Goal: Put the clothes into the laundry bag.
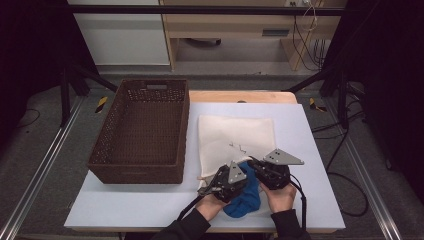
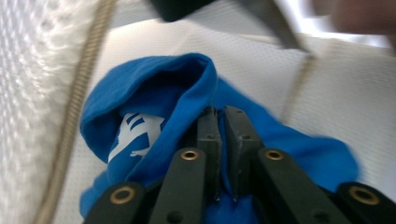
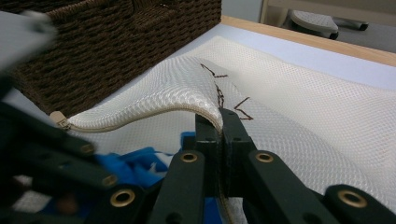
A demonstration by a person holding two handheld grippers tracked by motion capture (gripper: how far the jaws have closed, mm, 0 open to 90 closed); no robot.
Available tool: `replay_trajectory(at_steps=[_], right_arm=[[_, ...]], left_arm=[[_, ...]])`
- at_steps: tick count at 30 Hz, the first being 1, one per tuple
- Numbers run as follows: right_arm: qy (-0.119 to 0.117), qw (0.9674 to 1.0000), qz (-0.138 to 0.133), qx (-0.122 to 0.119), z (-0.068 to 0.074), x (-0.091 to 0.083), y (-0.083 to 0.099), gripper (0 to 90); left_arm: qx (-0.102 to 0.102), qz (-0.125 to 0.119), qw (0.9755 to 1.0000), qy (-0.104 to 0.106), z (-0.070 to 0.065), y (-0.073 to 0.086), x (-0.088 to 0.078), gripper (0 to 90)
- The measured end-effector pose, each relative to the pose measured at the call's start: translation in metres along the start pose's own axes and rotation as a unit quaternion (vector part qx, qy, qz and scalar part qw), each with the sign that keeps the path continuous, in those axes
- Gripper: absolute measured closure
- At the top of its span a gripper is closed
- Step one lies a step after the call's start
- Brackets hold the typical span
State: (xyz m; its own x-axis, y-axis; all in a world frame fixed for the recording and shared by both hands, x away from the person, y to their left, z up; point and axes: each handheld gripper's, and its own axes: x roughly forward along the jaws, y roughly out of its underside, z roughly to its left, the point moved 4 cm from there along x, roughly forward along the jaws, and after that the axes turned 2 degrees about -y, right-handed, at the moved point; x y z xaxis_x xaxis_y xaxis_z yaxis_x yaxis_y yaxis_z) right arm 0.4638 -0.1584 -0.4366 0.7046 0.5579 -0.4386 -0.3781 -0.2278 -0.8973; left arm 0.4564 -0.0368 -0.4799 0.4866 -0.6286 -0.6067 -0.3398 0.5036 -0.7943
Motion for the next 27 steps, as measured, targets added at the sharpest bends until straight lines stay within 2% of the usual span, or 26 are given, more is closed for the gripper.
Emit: replay_trajectory(at_steps=[2, 4, 5, 6, 8, 12, 13, 16, 20, 24, 27], right_arm=[[0.001, 1.0000, 0.000, 0.001, 0.000, 0.000, 0.000, 87.8], [0.002, 1.0000, 0.001, 0.002, 0.000, 0.000, 0.000, 87.8], [0.002, 1.0000, 0.002, 0.001, -0.001, 0.000, 0.001, 87.8], [0.002, 1.0000, 0.001, 0.002, -0.002, -0.001, 0.001, 87.8], [0.003, 1.0000, 0.001, 0.003, -0.004, -0.001, 0.002, 87.8], [0.005, 1.0000, 0.000, 0.001, -0.004, -0.002, 0.001, 87.7], [0.006, 1.0000, 0.001, 0.000, -0.003, -0.002, 0.001, 87.7], [0.007, 1.0000, 0.003, -0.001, -0.004, -0.003, 0.002, 87.8], [0.008, 1.0000, 0.002, 0.004, -0.006, -0.005, 0.004, 87.7], [0.007, 0.9999, 0.007, 0.001, -0.005, -0.003, 0.005, 87.7], [0.006, 0.9999, 0.012, 0.000, -0.004, -0.001, 0.006, 87.7]], left_arm=[[-0.011, -0.003, 0.9999, -0.012, 0.008, 0.002, 0.010, 82.9], [-0.023, -0.009, 0.9997, -0.006, 0.011, 0.003, 0.013, 82.5], [-0.020, -0.014, 0.9997, 0.000, 0.010, 0.003, 0.013, 80.4], [-0.015, -0.014, 0.9998, 0.002, 0.008, 0.003, 0.011, 76.0], [-0.001, -0.015, 0.9999, 0.004, 0.002, 0.002, 0.005, 59.7], [-0.007, -0.022, 0.9997, 0.011, -0.008, -0.002, -0.015, 39.3], [-0.001, -0.024, 0.9997, 0.009, -0.010, -0.002, -0.022, 34.2], [0.008, -0.028, 0.9996, 0.003, -0.012, 0.002, -0.039, 30.0], [-0.021, -0.024, 0.9993, 0.020, -0.007, 0.015, -0.054, 28.7], [-0.032, -0.002, 0.9993, 0.020, -0.005, 0.034, -0.045, 28.5], [-0.026, 0.009, 0.9996, 0.004, -0.007, 0.042, -0.034, 31.5]])
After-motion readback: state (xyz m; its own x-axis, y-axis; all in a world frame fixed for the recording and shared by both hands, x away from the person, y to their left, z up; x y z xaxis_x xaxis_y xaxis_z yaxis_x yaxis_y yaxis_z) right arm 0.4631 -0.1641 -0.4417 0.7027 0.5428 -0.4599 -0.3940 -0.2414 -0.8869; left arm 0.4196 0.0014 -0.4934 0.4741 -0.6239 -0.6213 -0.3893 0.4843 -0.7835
